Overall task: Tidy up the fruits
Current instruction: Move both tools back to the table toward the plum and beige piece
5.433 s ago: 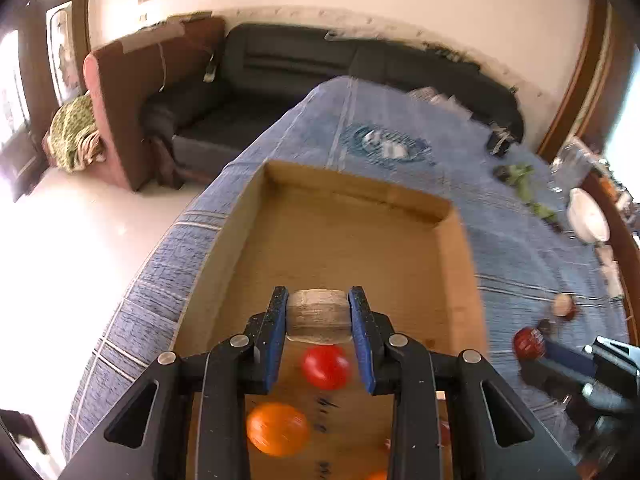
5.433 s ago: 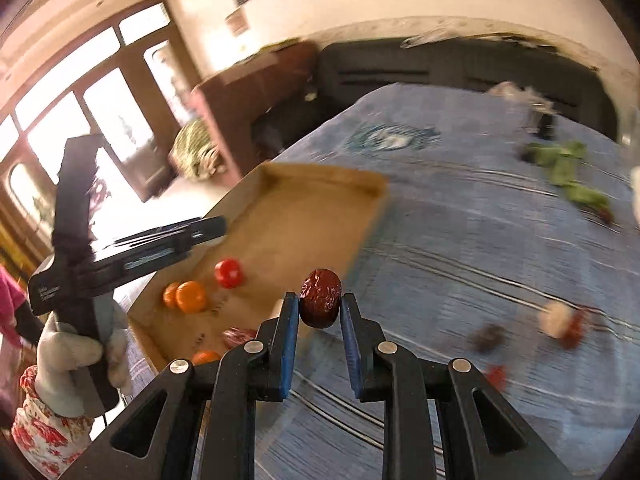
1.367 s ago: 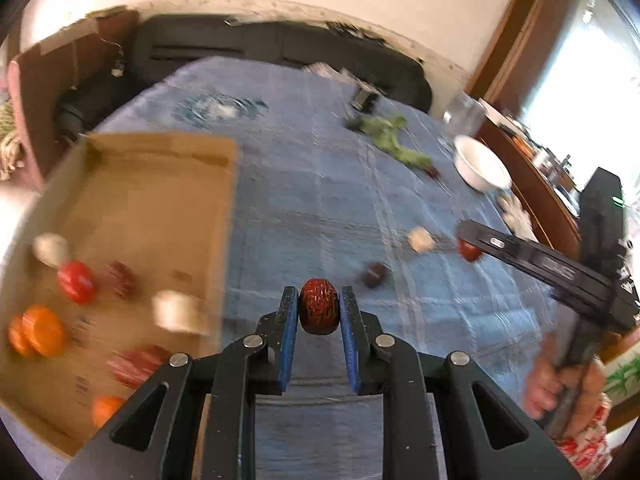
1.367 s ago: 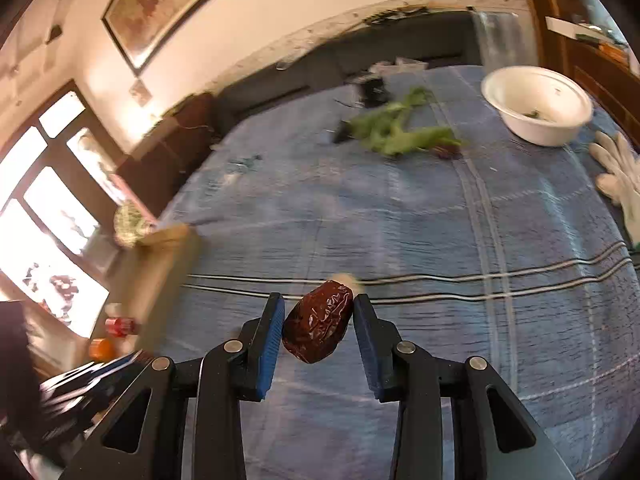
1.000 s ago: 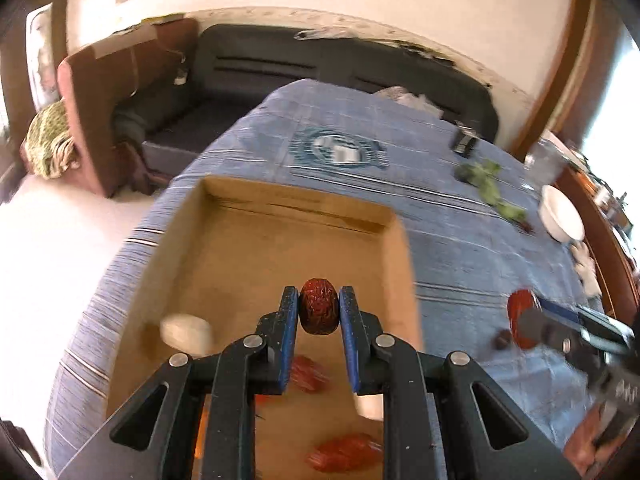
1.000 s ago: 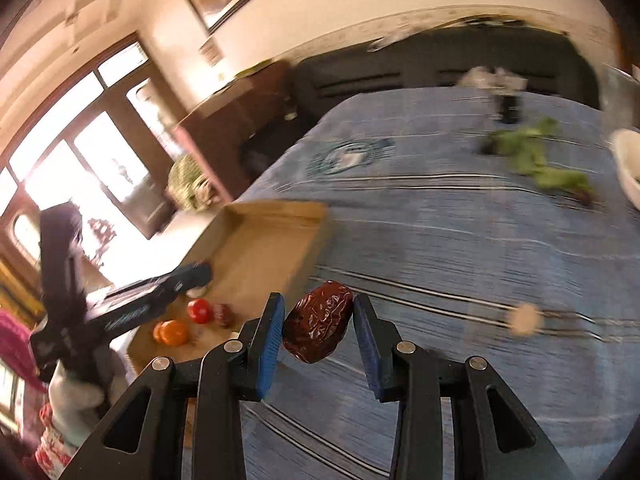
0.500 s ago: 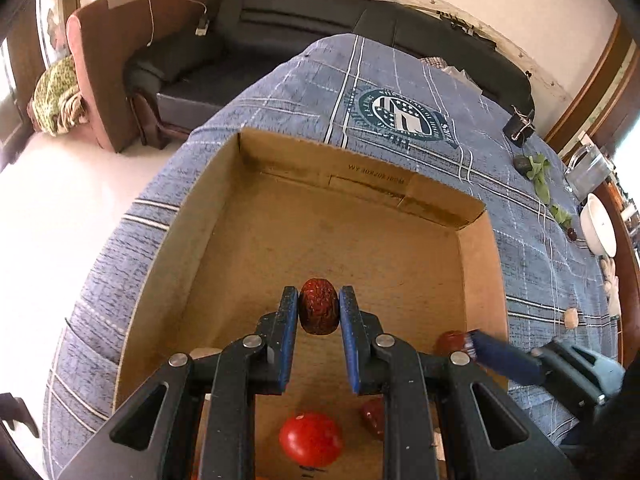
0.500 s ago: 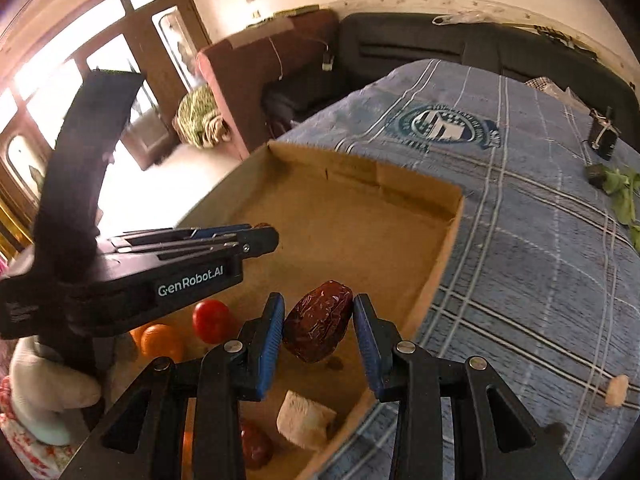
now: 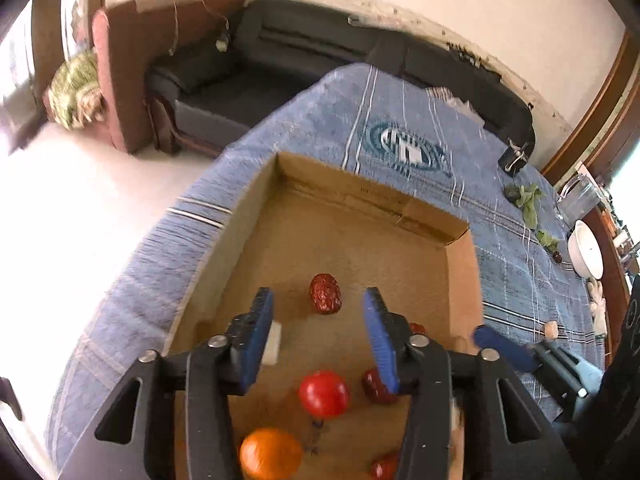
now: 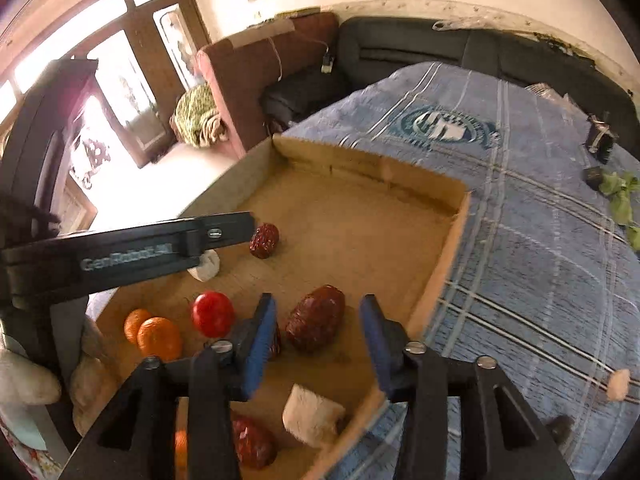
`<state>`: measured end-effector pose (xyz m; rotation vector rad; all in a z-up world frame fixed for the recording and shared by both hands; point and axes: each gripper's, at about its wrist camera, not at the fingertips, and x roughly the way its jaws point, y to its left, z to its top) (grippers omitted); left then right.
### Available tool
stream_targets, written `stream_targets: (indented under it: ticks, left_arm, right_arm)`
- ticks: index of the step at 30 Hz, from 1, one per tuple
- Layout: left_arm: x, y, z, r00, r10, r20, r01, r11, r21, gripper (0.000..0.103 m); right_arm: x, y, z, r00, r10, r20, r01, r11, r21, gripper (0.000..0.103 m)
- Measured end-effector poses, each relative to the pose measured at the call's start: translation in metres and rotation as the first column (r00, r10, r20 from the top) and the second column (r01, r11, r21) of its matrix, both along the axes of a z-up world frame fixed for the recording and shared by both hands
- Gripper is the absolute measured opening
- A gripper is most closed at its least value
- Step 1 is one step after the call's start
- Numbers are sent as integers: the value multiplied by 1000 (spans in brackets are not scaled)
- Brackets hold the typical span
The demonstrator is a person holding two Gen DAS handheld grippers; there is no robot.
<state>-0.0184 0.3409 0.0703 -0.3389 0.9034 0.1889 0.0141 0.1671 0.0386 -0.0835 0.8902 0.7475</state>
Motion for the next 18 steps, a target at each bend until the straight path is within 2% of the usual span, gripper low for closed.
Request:
stream_targets:
  ticks: [2, 5, 12, 18]
  left_arm:
    - [-18, -13, 14, 999, 26, 38, -29, 996, 81, 65]
    - [-40, -39, 30, 995, 28, 91, -41, 988, 150, 80]
    - [-71, -99, 45, 985, -42, 166, 14, 986, 165, 82]
    - [-74, -133, 47, 983, -106, 152, 76, 978, 194, 82]
  right_arm:
    - [-7, -18, 8, 1000, -29, 8, 28, 999, 35, 61]
    - [-18, -48, 17, 996, -94, 1, 93, 991, 92, 65]
    - [-36, -126, 15, 965, -260, -45, 264, 953, 149, 68]
    - [-44, -177, 8, 933, -352, -73, 359, 922, 145, 68]
